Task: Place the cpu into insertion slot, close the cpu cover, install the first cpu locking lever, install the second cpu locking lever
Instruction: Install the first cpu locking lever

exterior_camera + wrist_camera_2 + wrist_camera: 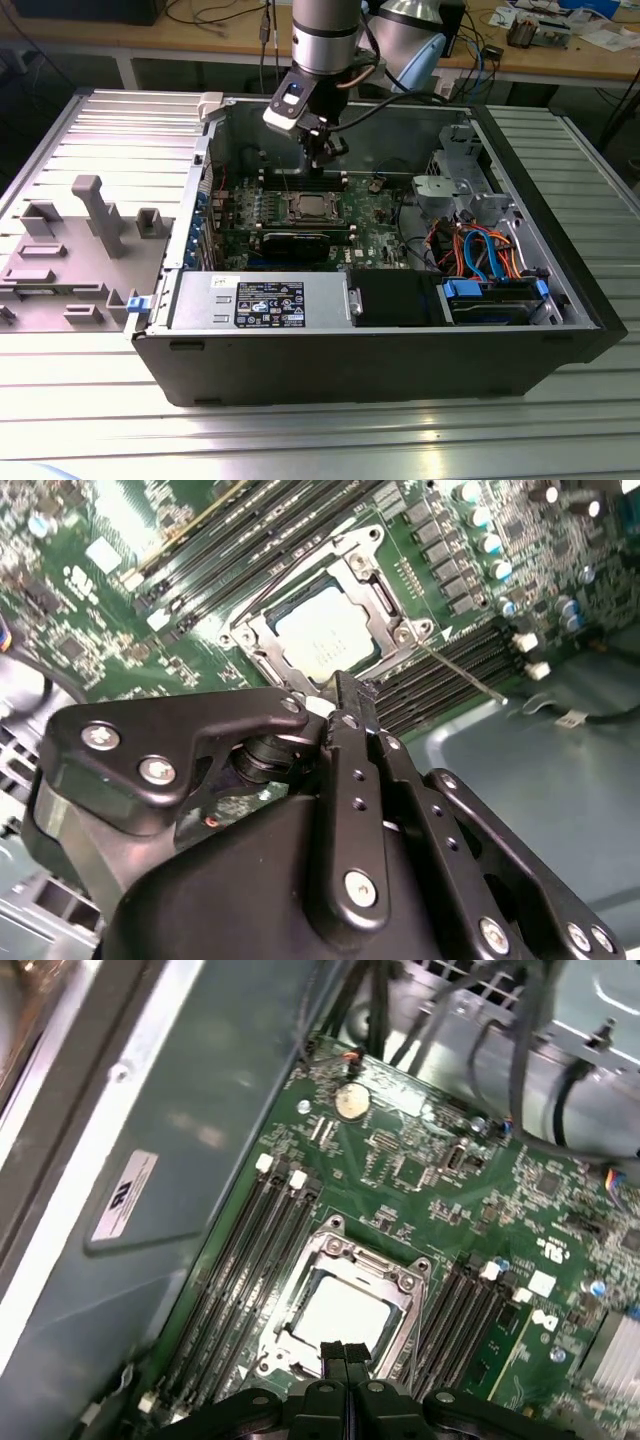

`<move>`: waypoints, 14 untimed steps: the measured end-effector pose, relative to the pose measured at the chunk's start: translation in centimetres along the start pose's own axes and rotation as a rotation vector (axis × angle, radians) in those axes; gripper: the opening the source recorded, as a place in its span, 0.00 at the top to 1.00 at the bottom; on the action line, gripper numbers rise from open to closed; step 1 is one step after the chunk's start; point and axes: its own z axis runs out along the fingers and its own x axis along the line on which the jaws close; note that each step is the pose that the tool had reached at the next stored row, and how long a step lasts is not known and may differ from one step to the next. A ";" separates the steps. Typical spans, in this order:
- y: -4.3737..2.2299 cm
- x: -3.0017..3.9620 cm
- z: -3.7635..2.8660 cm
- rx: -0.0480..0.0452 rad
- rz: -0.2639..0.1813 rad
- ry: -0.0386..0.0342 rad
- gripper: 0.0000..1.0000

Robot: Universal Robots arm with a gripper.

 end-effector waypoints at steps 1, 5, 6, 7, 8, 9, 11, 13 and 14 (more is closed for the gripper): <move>0.00 0.00 0.00 0.0002 -0.018 0.0002 0.89; 0.00 0.00 0.00 0.0007 -0.068 0.0007 0.89; 0.00 0.00 0.00 0.0007 -0.071 0.0007 0.89; 0.00 0.00 0.00 0.0008 -0.071 0.0008 0.89; 0.00 0.00 0.00 0.0008 -0.071 0.0008 0.89; 0.00 0.00 0.00 0.0008 -0.071 0.0007 0.89; 0.00 0.00 0.00 0.0008 -0.071 0.0007 0.89; 0.00 0.00 0.01 0.0007 -0.071 0.0008 0.89; 0.00 0.00 0.00 0.0008 -0.071 0.0007 0.89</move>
